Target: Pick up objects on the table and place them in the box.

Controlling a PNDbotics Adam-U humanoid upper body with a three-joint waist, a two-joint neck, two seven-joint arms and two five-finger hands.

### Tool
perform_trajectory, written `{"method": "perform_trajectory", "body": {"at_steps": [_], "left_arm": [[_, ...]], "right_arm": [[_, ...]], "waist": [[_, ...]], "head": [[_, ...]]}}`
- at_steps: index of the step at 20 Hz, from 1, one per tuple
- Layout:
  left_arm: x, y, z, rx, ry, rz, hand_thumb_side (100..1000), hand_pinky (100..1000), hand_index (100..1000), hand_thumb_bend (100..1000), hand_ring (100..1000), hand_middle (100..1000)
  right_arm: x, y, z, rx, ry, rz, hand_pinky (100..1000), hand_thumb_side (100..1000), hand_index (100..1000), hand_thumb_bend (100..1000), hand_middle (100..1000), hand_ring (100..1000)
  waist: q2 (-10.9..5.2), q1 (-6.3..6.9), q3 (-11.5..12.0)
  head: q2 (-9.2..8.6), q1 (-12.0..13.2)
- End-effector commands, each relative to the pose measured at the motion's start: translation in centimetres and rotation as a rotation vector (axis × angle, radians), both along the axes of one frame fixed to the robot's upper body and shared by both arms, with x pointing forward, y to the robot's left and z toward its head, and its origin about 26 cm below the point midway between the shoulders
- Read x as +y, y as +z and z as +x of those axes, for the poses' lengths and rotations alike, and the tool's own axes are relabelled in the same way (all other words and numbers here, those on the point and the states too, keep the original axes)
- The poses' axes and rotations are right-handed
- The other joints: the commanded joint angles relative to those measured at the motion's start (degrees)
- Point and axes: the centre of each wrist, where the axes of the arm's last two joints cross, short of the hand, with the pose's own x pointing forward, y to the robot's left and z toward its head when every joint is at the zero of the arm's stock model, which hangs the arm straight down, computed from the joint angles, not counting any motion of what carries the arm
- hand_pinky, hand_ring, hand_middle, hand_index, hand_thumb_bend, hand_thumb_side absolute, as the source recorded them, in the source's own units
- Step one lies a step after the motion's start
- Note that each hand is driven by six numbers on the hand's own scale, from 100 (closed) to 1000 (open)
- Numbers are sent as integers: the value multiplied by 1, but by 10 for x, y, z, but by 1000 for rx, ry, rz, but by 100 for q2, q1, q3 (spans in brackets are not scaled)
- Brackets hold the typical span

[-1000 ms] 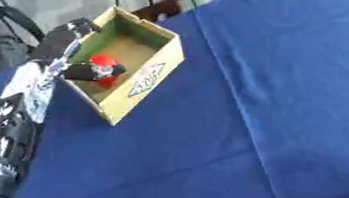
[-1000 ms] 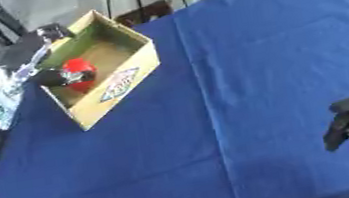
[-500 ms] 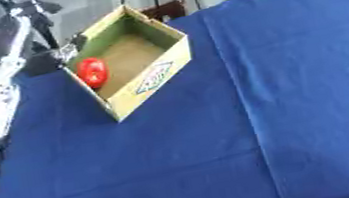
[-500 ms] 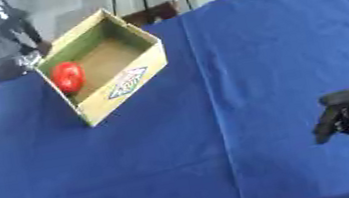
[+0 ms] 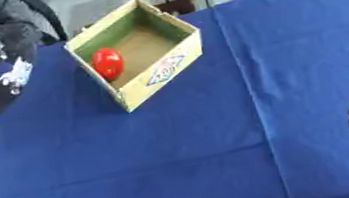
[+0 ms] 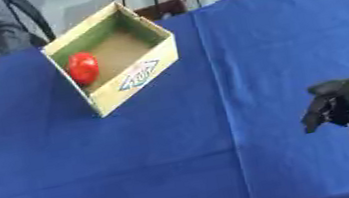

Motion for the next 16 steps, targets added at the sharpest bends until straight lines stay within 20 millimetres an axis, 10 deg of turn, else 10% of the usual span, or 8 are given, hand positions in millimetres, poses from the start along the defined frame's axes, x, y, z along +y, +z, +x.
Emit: {"method": "perform_trajectory", "body": {"at_steps": [1,16], "left_arm": [[-6,1,-11,-12,-24,-45,797,449,804,267,550,661],[-20,-25,-18,53,-77,-262,909,417,802,230,519,640]], "right_arm": [[-2,7,-2,-23,0,9,487,782,713,100,511,535],[-3,5,-2,-24,-13,17,489,774,713,100,513,537]], "waist": [[-82,-32,45],[-79,-129,189]], "head": [[69,-37],[170,-52]]}}
